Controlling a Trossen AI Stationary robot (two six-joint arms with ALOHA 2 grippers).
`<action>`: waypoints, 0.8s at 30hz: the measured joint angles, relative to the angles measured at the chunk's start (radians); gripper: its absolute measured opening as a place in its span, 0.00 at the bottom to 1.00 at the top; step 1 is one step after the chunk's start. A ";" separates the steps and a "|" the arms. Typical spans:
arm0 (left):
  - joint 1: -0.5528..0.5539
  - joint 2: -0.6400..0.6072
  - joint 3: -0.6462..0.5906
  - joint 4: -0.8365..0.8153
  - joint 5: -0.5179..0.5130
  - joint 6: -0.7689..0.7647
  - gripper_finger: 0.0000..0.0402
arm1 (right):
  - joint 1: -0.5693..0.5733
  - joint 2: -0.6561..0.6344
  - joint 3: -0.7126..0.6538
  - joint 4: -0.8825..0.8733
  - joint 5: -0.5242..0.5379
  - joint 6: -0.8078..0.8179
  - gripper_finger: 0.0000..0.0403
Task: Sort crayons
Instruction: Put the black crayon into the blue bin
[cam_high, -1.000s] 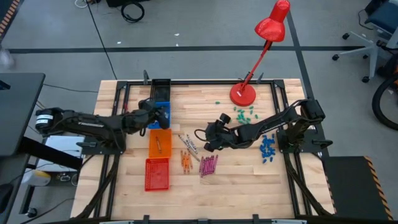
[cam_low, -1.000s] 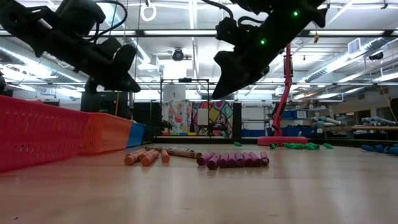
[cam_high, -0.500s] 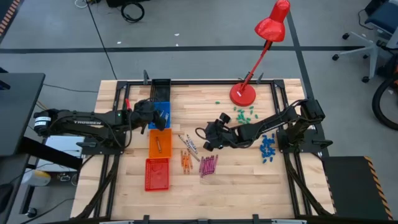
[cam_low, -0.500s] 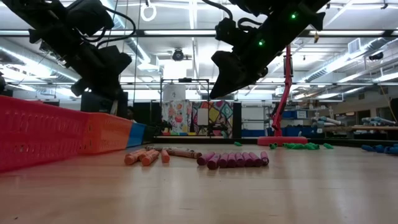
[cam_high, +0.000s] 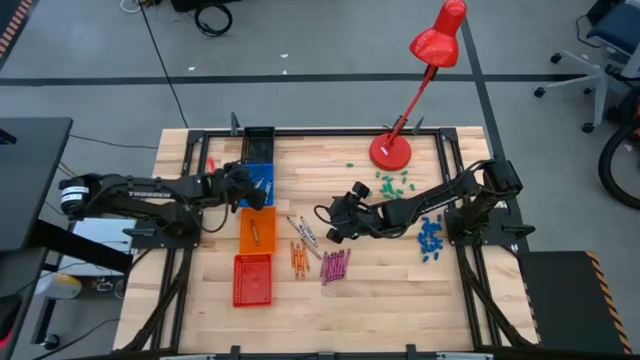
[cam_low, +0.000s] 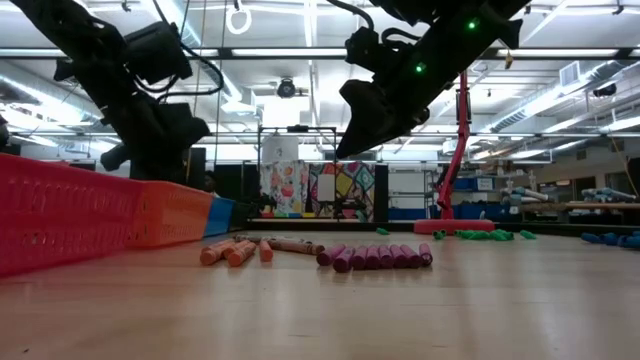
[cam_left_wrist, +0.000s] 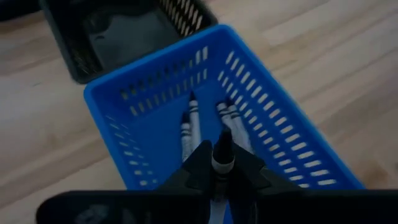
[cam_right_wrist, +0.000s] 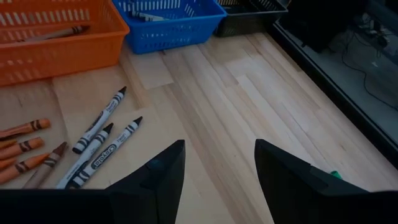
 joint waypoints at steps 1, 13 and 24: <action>0.005 0.005 0.000 -0.005 0.000 -0.001 0.10 | 0.000 0.000 0.000 0.000 0.000 0.000 0.49; 0.019 0.009 0.000 0.006 0.000 0.018 0.33 | 0.000 0.000 0.000 0.000 -0.015 0.000 0.49; -0.052 -0.001 0.105 -0.008 -0.003 0.106 0.36 | 0.000 0.012 0.000 0.065 -0.152 -0.031 0.49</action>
